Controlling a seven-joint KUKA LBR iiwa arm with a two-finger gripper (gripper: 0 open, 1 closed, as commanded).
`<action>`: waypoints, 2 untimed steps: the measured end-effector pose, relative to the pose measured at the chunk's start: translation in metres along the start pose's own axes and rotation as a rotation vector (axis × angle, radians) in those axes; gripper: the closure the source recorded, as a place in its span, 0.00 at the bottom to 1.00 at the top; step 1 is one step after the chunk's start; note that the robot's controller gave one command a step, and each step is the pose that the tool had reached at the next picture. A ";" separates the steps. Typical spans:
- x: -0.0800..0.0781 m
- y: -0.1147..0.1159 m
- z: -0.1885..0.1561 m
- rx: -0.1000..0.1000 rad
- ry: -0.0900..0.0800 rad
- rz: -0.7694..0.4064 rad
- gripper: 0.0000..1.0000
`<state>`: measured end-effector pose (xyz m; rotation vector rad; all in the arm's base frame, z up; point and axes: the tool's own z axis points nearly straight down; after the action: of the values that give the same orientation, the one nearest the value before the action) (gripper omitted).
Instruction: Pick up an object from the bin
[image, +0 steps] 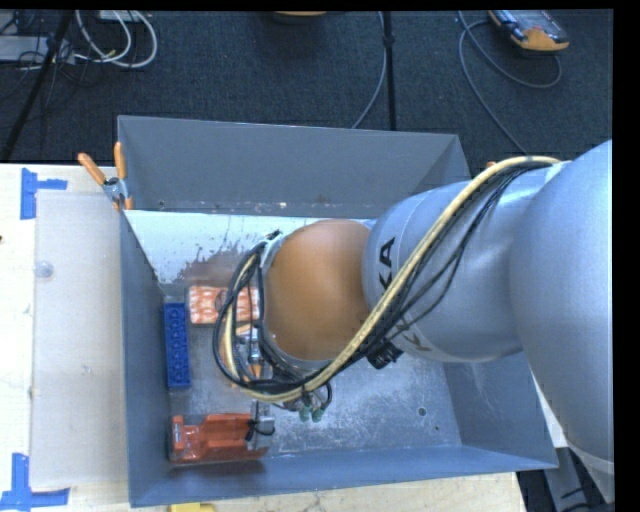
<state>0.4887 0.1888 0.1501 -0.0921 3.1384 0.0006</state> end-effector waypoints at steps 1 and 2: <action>0.011 0.002 0.056 -0.001 0.024 -0.106 0.00; 0.006 -0.002 0.043 0.001 0.008 -0.117 1.00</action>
Offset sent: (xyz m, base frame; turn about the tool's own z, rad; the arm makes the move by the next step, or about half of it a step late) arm -0.0141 0.0087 -0.0801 -0.4690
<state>0.4827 0.1868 0.1070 -0.2756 3.1354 -0.0007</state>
